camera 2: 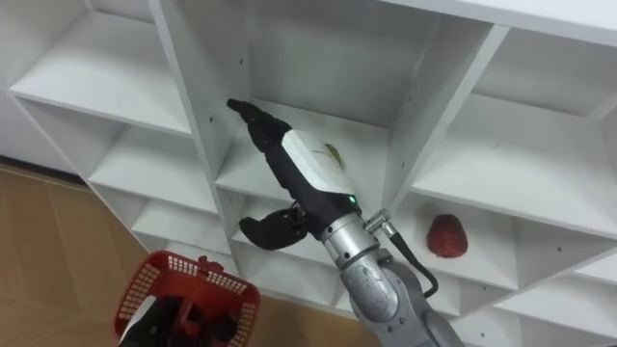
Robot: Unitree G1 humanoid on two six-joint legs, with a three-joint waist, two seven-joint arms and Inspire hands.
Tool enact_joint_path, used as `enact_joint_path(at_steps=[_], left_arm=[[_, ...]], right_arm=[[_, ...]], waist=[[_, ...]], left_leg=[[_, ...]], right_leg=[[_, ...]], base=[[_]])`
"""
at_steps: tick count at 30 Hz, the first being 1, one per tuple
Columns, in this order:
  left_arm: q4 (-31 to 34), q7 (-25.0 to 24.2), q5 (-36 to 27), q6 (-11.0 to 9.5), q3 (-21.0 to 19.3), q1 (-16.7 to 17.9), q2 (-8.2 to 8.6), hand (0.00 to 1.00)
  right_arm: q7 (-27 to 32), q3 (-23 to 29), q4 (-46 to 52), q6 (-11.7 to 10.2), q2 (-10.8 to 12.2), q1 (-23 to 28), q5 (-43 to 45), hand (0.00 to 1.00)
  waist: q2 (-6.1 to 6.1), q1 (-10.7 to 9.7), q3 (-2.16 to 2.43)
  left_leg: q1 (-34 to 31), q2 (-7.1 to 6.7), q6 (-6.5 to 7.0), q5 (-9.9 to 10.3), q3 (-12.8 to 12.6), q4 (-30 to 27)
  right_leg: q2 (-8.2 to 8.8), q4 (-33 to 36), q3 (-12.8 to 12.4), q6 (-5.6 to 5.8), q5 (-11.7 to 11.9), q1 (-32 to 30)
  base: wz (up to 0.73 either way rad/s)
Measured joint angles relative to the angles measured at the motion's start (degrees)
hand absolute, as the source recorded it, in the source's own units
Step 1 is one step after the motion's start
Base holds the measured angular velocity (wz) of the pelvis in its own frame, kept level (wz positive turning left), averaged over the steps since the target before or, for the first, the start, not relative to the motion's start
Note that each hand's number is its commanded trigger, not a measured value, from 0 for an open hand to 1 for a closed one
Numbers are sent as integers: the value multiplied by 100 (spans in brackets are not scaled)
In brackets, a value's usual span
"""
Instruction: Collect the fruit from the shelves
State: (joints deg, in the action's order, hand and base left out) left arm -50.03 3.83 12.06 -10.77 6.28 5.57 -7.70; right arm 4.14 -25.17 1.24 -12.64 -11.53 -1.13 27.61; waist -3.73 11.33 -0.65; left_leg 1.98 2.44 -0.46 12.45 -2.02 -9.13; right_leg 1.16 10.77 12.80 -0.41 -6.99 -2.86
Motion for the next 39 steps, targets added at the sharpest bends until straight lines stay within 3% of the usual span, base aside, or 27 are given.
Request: enact_joint_path(at_steps=[10,14,22,29,39], left_arm=[[4,-1,-7,0,-22,3,-1,100],[107,-25,-6,1,-44,47,-19,100],[392,-62,-4,25,-58,197,-37,100],[536,-75,136,44,-58,305,-70,100],[572,-78,325,223,-58,300,-120,100]], right_arm=[[547,133,-21,-162,-41,-6,-17,0],[724,164,-56,-162,-79,-6,-8,0],[901,181,-56,-162,-93,-50,-10,0],[1092,183,-92,-169,-94,-132,-70,0],[1269,201,-756,-167,-222,-467,-684,0]], waist=[[-17,1,4],[-83,2,-23],[-176,9,-17],[-250,14,-24],[-262,-6,-17]], left_leg=[[16,3,0,0,0,0],[41,3,0,0,0,-1],[77,2,0,-1,7,-10],[70,-2,-1,0,161,-29],[77,-3,-1,0,199,-36]], right_leg=[[-4,-6,0,2,-1,13],[-5,-16,0,3,-2,41],[-3,-9,1,2,-1,77],[11,-21,131,2,-2,162],[22,-31,183,2,-2,190]], base=[[0],[0],[0],[11],[2]])
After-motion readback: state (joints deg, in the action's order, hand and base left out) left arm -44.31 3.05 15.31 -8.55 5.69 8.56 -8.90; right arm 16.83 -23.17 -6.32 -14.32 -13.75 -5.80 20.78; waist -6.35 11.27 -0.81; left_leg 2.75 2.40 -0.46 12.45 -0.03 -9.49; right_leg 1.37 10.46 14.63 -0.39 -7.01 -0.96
